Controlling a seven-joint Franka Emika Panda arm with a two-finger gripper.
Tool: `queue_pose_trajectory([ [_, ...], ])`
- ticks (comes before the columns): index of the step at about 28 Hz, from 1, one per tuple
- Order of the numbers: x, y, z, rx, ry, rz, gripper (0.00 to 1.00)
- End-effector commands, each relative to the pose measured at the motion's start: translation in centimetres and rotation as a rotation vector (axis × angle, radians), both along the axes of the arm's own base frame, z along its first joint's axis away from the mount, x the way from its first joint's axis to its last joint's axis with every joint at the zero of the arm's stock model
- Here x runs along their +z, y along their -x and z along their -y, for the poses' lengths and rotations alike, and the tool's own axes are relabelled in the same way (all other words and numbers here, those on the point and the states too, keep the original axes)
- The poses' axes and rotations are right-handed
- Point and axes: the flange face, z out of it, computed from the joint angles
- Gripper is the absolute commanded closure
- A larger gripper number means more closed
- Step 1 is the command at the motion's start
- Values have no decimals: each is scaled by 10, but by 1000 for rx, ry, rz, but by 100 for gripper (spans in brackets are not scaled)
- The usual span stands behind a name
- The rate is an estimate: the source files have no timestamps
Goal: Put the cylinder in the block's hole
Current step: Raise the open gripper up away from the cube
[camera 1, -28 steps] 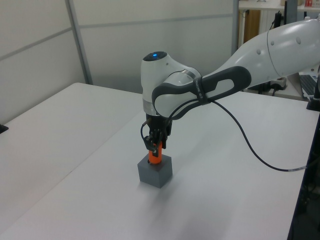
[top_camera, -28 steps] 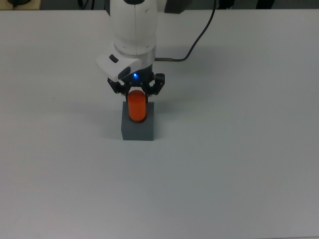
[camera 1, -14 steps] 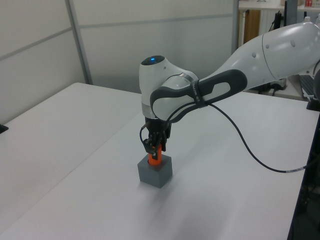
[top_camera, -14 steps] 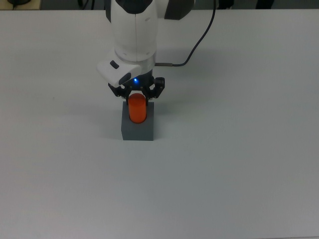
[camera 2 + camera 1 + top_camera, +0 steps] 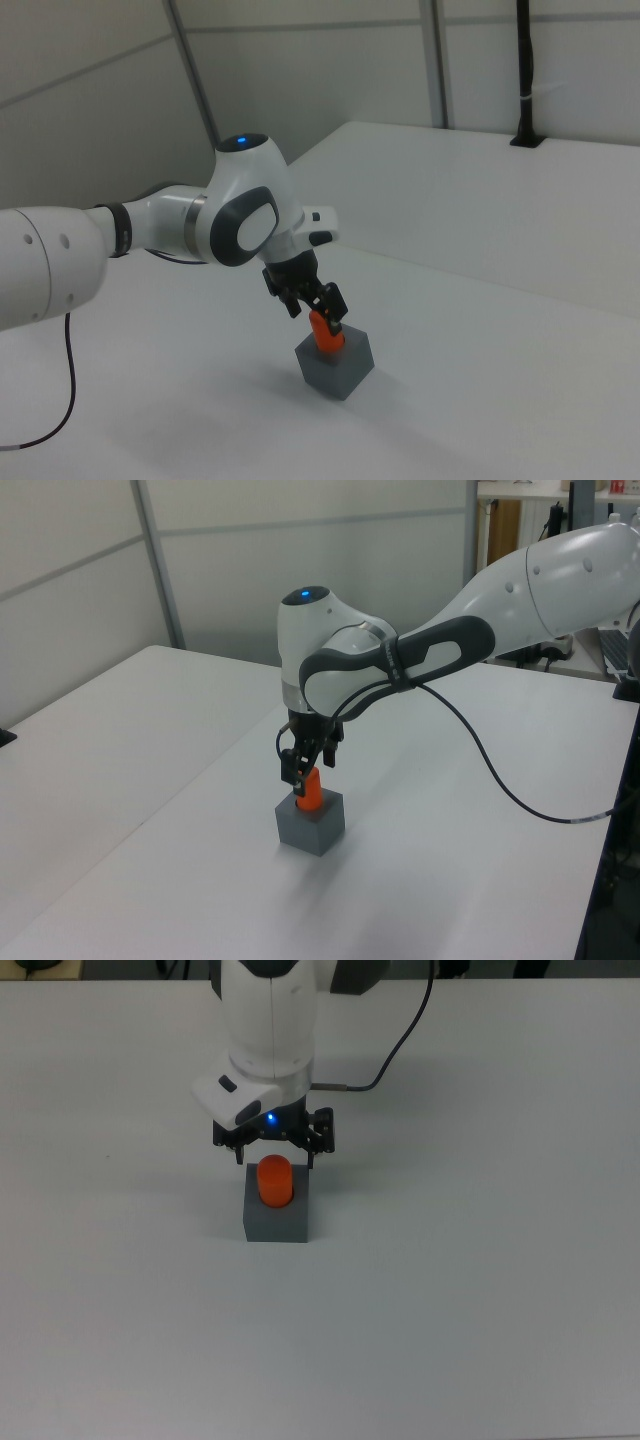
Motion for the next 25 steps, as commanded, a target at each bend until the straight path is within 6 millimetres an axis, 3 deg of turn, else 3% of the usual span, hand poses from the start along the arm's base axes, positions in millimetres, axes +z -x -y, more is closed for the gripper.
queue_pose_trajectory([
  [1, 42, 13, 0, -28, -10, 12, 0],
  [9, 108, 44, 10, -54, 1, 7, 0],
  [15, 142, 59, 16, -66, 11, -44, 0],
  [25, 161, 67, 22, -72, 10, -41, 0],
])
